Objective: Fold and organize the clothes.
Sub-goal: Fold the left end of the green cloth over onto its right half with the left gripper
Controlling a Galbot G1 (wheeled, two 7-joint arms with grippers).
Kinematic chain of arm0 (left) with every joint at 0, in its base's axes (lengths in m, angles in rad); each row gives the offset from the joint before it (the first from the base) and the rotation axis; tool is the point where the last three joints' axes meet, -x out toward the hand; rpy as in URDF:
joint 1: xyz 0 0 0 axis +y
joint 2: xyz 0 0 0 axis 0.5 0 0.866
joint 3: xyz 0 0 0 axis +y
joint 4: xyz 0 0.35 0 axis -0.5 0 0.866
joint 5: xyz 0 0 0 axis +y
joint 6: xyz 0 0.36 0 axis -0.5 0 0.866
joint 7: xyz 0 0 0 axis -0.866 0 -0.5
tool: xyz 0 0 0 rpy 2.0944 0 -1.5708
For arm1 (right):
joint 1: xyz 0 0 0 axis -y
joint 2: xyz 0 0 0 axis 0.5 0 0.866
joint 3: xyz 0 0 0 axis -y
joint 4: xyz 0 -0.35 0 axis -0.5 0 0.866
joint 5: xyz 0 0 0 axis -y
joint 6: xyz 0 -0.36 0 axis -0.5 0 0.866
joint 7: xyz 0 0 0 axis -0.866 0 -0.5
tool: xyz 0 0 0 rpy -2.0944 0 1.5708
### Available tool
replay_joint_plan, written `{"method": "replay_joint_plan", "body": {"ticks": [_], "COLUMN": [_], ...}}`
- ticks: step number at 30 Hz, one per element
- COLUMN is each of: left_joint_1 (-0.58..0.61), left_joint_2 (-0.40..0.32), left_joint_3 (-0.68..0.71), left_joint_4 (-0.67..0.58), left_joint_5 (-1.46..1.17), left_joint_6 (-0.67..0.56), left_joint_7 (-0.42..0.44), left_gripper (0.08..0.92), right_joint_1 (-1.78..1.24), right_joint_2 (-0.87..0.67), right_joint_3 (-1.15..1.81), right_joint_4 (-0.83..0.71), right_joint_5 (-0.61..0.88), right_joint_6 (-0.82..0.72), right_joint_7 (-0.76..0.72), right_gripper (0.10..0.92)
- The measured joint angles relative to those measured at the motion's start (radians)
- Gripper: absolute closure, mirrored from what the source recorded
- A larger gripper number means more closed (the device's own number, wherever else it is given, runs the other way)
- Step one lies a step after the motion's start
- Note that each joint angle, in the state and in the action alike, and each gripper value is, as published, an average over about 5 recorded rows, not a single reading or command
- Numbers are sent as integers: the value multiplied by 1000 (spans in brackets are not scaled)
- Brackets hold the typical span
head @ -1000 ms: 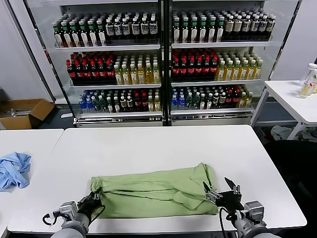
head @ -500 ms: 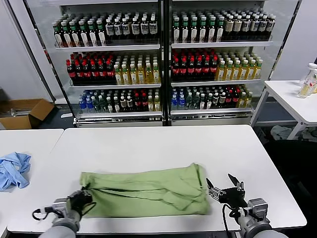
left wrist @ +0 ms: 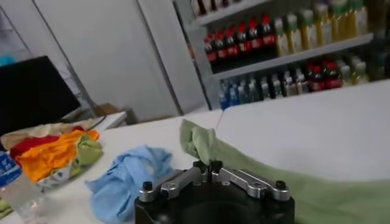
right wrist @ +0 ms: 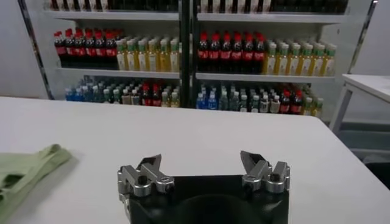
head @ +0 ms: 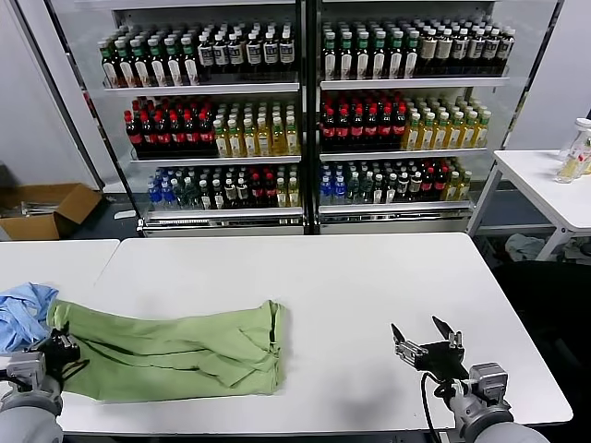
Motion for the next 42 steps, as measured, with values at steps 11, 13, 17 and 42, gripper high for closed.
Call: {"method": "replay_joint_plan", "body": {"ticks": [11,13,17,42], "left_joint_1": [-37,-54,-89,-280], "left_joint_2": [-80,-102,-149,-348], "left_joint_3": [236,284,372,602], "left_joint_4": [-141,-146,-145,35], "left_joint_5": [-183,-201,-225,-166], "left_joint_6": [2,2,0,-86], "left_joint_7": [12,13,15,62], "left_gripper": [913,913,913,622], "right_joint_1": [-33,-39,-46,-27], "right_joint_2": [13,13,11,8], "right_joint_3": [28,32,39,22], "right_joint_4": [9,9,10,7], "right_joint_5": [-14,-15,-16,-11], "right_joint_6": [-1,-1,-1,-9], "right_joint_7": [0,-1,-1,1], "right_gripper": [203,203,203,203]}}
